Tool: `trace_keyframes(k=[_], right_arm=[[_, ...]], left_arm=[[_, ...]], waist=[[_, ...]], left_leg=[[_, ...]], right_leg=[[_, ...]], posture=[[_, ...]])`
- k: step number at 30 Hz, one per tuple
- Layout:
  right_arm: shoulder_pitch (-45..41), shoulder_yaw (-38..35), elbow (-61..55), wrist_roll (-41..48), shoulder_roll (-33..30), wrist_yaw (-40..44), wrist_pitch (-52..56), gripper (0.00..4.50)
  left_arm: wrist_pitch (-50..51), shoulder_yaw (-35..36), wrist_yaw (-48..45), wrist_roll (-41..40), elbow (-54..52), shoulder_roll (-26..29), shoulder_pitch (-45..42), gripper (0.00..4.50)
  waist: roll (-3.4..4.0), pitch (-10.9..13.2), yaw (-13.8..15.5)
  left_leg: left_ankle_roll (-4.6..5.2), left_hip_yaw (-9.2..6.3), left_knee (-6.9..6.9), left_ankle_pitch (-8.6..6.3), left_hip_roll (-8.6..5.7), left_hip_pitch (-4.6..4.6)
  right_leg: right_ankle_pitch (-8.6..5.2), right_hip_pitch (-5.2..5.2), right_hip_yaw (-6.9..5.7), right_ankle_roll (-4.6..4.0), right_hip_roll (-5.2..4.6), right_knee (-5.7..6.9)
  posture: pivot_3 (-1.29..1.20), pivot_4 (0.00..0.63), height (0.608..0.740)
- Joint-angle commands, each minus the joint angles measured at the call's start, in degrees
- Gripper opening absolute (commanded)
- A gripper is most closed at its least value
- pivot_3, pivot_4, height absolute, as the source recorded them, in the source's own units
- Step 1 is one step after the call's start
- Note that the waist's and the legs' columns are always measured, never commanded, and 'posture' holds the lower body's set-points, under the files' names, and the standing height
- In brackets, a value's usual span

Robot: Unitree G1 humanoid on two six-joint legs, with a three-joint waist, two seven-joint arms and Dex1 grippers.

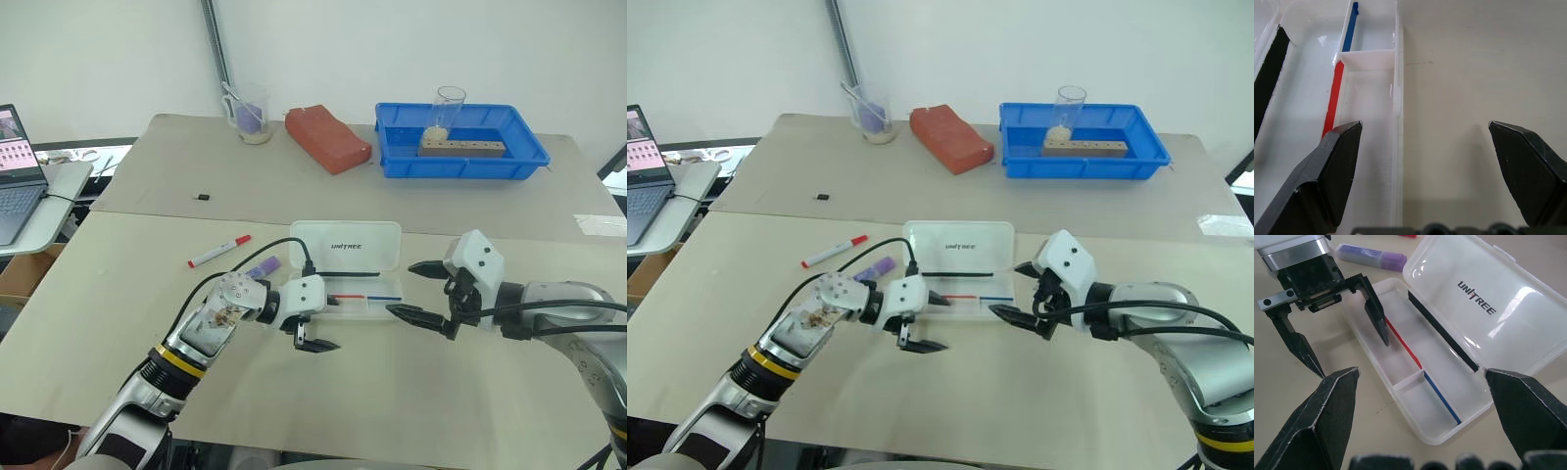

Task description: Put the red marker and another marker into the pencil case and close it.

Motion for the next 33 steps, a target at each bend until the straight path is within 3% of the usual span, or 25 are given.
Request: trace_keyframes(k=[1, 6, 11, 18, 22, 31, 33], right_arm=[[-1.3, -0.8, -0.6, 0.4, -0.4, 0.7, -1.5, 4.50], [-2.5, -1.8, 0.2, 1.0, -1.3, 1.8, -1.1, 4.50], [-7.6, -2.1, -0.5, 4.8, 0.8, 0.7, 1.2, 4.50], [-20.5, 3.5, -1.4, 9.8, 9.2, -4.4, 4.9, 4.50], [-25.0, 7.1, 0.6, 8.9, 12.1, -4.8, 4.4, 4.50], [-29.4, 10.9, 4.9, 5.9, 14.9, -4.1, 1.7, 4.50], [-29.1, 10.7, 4.9, 5.7, 14.7, -3.7, 1.6, 4.50]], left_arm=[[1.1, 2.4, -2.3, -2.3, -6.0, 2.6, -2.5, 4.48], [9.1, 7.7, -5.4, -8.8, -14.1, 7.9, -7.0, 4.48], [17.3, 17.8, 2.1, -12.8, -10.0, 8.1, -10.1, 4.48], [7.1, 27.3, 10.9, -8.1, 8.4, 12.5, -5.2, 4.48], [0.6, 28.0, 12.1, -6.3, 19.3, 13.0, -3.9, 4.48], [-10.1, 25.2, 10.8, -1.9, 46.0, 10.6, -9.4, 4.48], [-11.3, 25.3, 10.1, -1.9, 48.7, 10.1, -10.3, 3.68]], waist=[[0.01, 0.0, 0.0], [0.02, 0.0, -0.1], [0.04, 0.0, -0.2], [0.26, -0.1, -0.9], [0.19, -0.1, -0.2], [0.06, -0.1, 1.0], [0.04, -0.1, 1.0]], left_leg=[[0.00, 0.00, 0.00, 0.00, 0.00, -0.01], [0.00, 0.00, -0.01, 0.00, 0.01, 0.00], [0.01, -0.02, 0.00, 0.01, 0.00, 0.03], [0.04, -0.31, -0.06, 0.01, 0.04, 0.13], [0.03, -0.29, -0.10, 0.01, 0.04, 0.21], [0.03, -0.08, -0.09, 0.01, 0.02, -0.23], [0.04, -0.05, -0.09, 0.01, 0.01, -0.21]], right_leg=[[0.00, 0.00, 0.00, 0.00, 0.00, 0.00], [-0.01, -0.01, 0.00, -0.01, 0.01, 0.02], [-0.06, -0.01, 0.00, 0.09, 0.02, 0.05], [-0.01, -0.05, 0.09, -0.02, 0.25, 0.15], [-0.03, -0.15, 0.05, -0.08, 0.21, 0.15], [0.05, -0.80, -0.16, -0.21, -0.06, 0.35], [0.04, -0.88, -0.16, -0.22, -0.06, 0.52]], posture=[[0.00, 0.150, 0.740], [0.00, 0.150, 0.740], [0.00, 0.150, 0.740], [0.00, 0.150, 0.740], [0.00, 0.150, 0.740], [0.00, 0.150, 0.740], [0.00, 0.150, 0.740]])
